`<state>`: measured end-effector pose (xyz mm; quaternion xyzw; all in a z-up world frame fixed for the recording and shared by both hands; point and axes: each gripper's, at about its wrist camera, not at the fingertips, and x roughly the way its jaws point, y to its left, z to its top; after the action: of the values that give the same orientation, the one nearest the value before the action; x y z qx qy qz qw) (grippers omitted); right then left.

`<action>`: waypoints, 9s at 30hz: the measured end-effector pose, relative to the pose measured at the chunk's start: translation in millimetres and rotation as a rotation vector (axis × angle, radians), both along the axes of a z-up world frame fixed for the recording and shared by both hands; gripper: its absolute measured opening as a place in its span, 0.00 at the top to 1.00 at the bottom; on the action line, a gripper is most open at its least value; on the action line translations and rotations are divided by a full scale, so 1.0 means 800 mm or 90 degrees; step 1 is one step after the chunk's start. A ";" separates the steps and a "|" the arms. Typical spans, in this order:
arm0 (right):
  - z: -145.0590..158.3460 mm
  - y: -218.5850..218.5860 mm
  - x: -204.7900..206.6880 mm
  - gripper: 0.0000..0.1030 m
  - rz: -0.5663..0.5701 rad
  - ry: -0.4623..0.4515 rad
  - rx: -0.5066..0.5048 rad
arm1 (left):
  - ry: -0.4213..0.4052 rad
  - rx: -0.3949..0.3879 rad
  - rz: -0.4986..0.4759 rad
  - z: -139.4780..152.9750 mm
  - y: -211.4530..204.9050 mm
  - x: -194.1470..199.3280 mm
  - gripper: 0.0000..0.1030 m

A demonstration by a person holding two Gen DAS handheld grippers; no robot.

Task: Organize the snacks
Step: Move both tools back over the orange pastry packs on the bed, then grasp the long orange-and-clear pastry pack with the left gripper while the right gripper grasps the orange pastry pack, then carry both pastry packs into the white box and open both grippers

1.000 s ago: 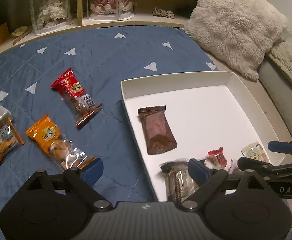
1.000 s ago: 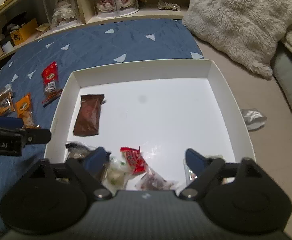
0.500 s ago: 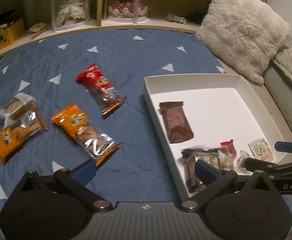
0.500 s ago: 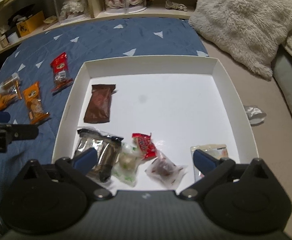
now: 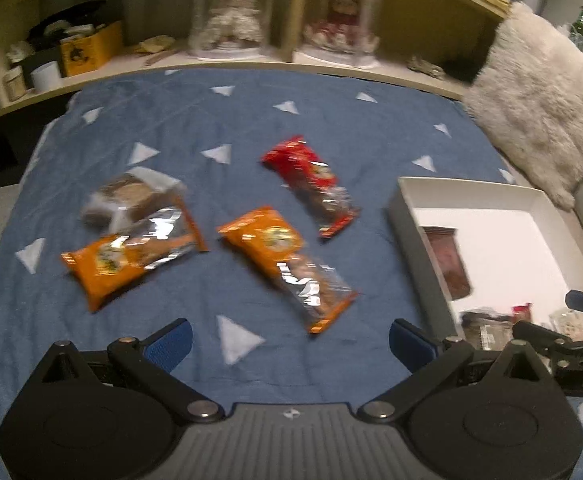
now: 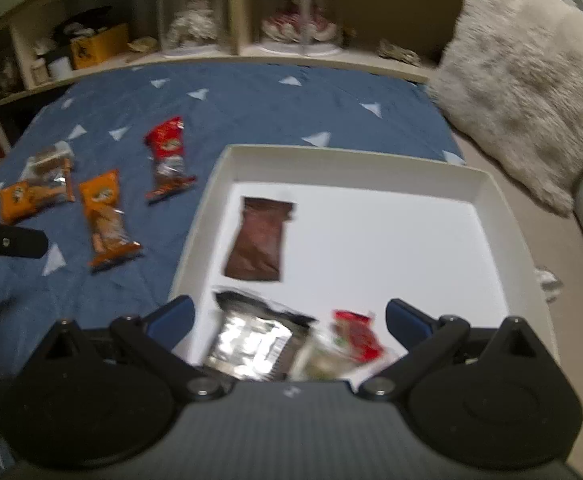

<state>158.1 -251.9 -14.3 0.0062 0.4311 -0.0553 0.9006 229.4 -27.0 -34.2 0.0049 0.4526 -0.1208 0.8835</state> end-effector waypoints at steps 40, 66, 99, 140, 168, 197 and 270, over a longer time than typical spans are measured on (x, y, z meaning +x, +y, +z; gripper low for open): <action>-0.047 0.110 0.096 0.02 0.174 -0.071 0.083 | -0.042 -0.096 -0.025 -0.066 0.121 0.116 0.00; -0.061 0.128 0.116 0.04 0.206 -0.077 0.089 | 0.013 -0.078 -0.055 -0.083 0.121 0.129 0.00; -0.075 0.157 0.137 0.50 0.235 -0.013 0.091 | 0.098 0.068 -0.058 -0.079 0.068 0.074 0.52; -0.070 0.161 0.087 0.33 0.248 0.065 0.060 | 0.099 0.061 -0.025 -0.090 0.050 0.053 0.31; -0.084 0.161 0.092 0.57 0.235 0.081 0.091 | 0.102 0.052 0.037 -0.090 0.059 0.049 0.60; 0.008 0.108 0.053 0.58 0.164 -0.058 0.114 | 0.008 -0.064 0.063 -0.009 0.035 -0.022 0.60; -0.055 -0.245 0.081 0.54 -0.100 0.013 0.042 | 0.100 -0.149 -0.029 -0.102 -0.299 0.137 0.57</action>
<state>223.3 -448.2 -58.5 0.0687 0.4404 -0.1115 0.8882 339.4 -266.2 -116.0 -0.0973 0.5026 -0.1931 0.8370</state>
